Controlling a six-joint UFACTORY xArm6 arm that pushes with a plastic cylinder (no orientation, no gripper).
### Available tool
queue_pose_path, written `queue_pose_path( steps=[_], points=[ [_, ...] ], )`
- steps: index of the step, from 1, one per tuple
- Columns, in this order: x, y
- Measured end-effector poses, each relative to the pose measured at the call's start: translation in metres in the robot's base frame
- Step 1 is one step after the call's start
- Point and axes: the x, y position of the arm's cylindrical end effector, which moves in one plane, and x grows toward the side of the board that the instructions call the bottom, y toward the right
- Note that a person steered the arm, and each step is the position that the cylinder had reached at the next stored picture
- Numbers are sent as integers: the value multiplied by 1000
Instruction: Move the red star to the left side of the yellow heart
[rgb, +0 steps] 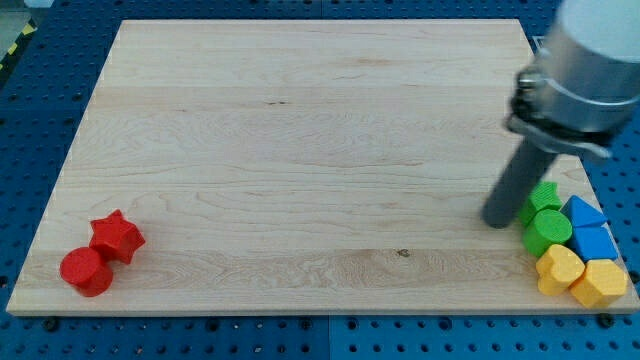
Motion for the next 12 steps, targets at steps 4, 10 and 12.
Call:
queue_pose_path(
  steps=[4, 10, 12],
  points=[
    [-39, -414],
    [28, -301],
    [59, -264]
  ],
)
